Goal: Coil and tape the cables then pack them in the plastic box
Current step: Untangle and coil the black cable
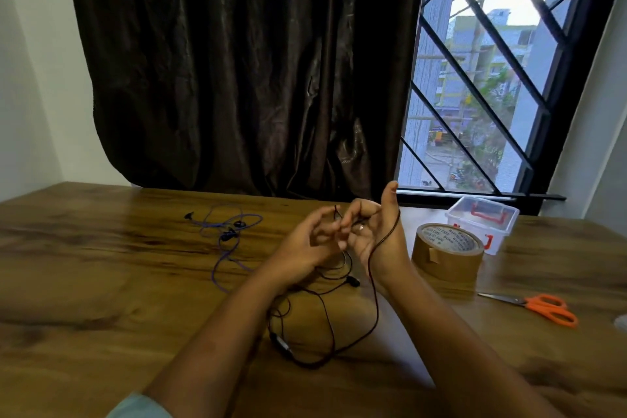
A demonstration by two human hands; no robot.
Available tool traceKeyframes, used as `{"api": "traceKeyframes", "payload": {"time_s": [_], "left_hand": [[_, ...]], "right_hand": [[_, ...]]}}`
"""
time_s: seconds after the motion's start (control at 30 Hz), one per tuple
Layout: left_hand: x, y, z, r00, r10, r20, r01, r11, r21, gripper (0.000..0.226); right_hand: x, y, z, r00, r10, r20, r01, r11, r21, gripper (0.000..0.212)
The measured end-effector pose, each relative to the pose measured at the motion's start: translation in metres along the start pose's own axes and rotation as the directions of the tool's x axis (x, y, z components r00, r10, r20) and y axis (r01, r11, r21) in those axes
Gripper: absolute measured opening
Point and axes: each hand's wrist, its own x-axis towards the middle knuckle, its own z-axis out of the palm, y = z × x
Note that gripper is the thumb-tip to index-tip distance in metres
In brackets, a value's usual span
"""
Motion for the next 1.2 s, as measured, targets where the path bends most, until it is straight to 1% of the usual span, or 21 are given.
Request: {"api": "traceKeyframes", "payload": {"time_s": [0.07, 0.17, 0.23, 0.3, 0.37, 0.43, 0.47, 0.5, 0.57, 0.6, 0.67, 0.7, 0.73, 0.8, 0.83, 0.9, 0.97, 1.0, 1.07, 1.13, 1.2], "left_hand": [[0.001, -0.003, 0.003, 0.997, 0.034, -0.062, -0.027, 0.993, 0.115, 0.051], [0.004, -0.001, 0.0, 0.967, 0.154, -0.204, -0.069, 0.926, 0.37, 0.006], [0.005, 0.0, -0.006, 0.928, 0.219, -0.302, -0.074, 0.902, 0.426, 0.016], [0.006, 0.004, -0.017, 0.873, 0.198, -0.446, -0.032, 0.935, 0.353, 0.021], [0.007, 0.007, -0.029, 0.838, 0.112, -0.534, -0.05, 0.99, 0.129, 0.025], [0.006, 0.01, -0.037, 0.825, 0.022, -0.565, -0.087, 0.992, -0.087, 0.03], [0.005, 0.011, -0.039, 0.81, -0.008, -0.586, -0.087, 0.987, -0.135, 0.03], [0.004, 0.011, -0.041, 0.79, -0.03, -0.613, -0.074, 0.987, -0.144, 0.031], [0.001, 0.012, -0.043, 0.738, -0.022, -0.674, -0.038, 0.997, -0.074, 0.034], [0.001, 0.013, -0.045, 0.711, -0.007, -0.703, -0.031, 0.999, -0.04, 0.036], [-0.001, 0.014, -0.048, 0.675, 0.014, -0.738, -0.02, 1.0, 0.0, 0.037], [-0.001, 0.015, -0.048, 0.676, 0.023, -0.737, -0.006, 1.0, 0.026, 0.036], [-0.002, 0.015, -0.047, 0.692, 0.044, -0.721, 0.009, 0.998, 0.07, 0.034], [-0.002, 0.017, -0.039, 0.757, 0.124, -0.642, 0.031, 0.974, 0.224, 0.03], [-0.002, 0.018, -0.033, 0.796, 0.175, -0.58, 0.033, 0.943, 0.33, 0.028], [-0.002, 0.019, -0.018, 0.852, 0.29, -0.436, -0.006, 0.838, 0.546, 0.02], [-0.002, 0.02, -0.01, 0.86, 0.378, -0.343, -0.081, 0.765, 0.639, 0.012], [-0.002, 0.021, -0.01, 0.859, 0.398, -0.32, -0.104, 0.75, 0.653, 0.011], [-0.002, 0.02, -0.016, 0.868, 0.411, -0.279, -0.122, 0.721, 0.683, 0.013], [-0.003, 0.018, -0.019, 0.881, 0.41, -0.236, -0.113, 0.667, 0.737, 0.016], [-0.004, 0.017, -0.016, 0.889, 0.414, -0.197, -0.11, 0.609, 0.785, 0.016]], "right_hand": [[-0.001, -0.004, -0.001, 1.0, 0.014, -0.006, -0.013, 0.999, 0.05, 0.072], [0.0, -0.009, -0.006, 0.999, 0.017, -0.044, -0.013, 0.996, 0.087, 0.07], [0.0, -0.01, -0.011, 0.996, -0.002, -0.09, 0.007, 0.999, 0.052, 0.069], [0.003, -0.01, -0.019, 0.984, -0.001, -0.177, 0.0, 1.0, -0.003, 0.064], [0.005, -0.008, -0.028, 0.962, -0.056, -0.268, -0.012, 0.969, -0.247, 0.051], [0.006, -0.007, -0.034, 0.959, -0.114, -0.258, -0.07, 0.791, -0.608, 0.031], [0.004, -0.006, -0.035, 0.978, -0.049, -0.201, -0.105, 0.721, -0.685, 0.021], [0.001, -0.005, -0.037, 0.987, 0.09, -0.137, -0.16, 0.704, -0.692, 0.016], [-0.004, -0.004, -0.041, 0.921, 0.386, -0.048, -0.325, 0.694, -0.642, 0.02], [-0.005, -0.004, -0.044, 0.889, 0.453, -0.069, -0.375, 0.632, -0.678, 0.022], [-0.004, -0.003, -0.051, 0.891, 0.393, -0.228, -0.388, 0.399, -0.831, 0.022], [-0.001, -0.002, -0.056, 0.913, 0.285, -0.291, -0.366, 0.261, -0.893, 0.02], [0.0, -0.001, -0.058, 0.939, 0.154, -0.309, -0.335, 0.193, -0.922, 0.018], [-0.001, 0.0, -0.052, 0.975, -0.085, -0.208, -0.181, 0.254, -0.95, 0.017], [-0.001, 0.0, -0.044, 0.985, -0.132, -0.112, -0.066, 0.312, -0.948, 0.017], [-0.003, 0.001, -0.023, 0.996, -0.065, 0.055, 0.08, 0.488, -0.869, 0.023], [-0.008, 0.007, -0.004, 0.987, 0.039, 0.157, 0.097, 0.634, -0.767, 0.026], [-0.009, 0.01, 0.002, 0.984, 0.061, 0.168, 0.084, 0.67, -0.737, 0.024], [-0.01, 0.01, 0.008, 0.986, 0.077, 0.15, 0.042, 0.749, -0.661, 0.024], [-0.01, 0.005, 0.008, 0.985, 0.108, 0.131, -0.025, 0.856, -0.517, 0.033], [-0.01, 0.001, 0.008, 0.982, 0.127, 0.137, -0.058, 0.904, -0.423, 0.031]]}}
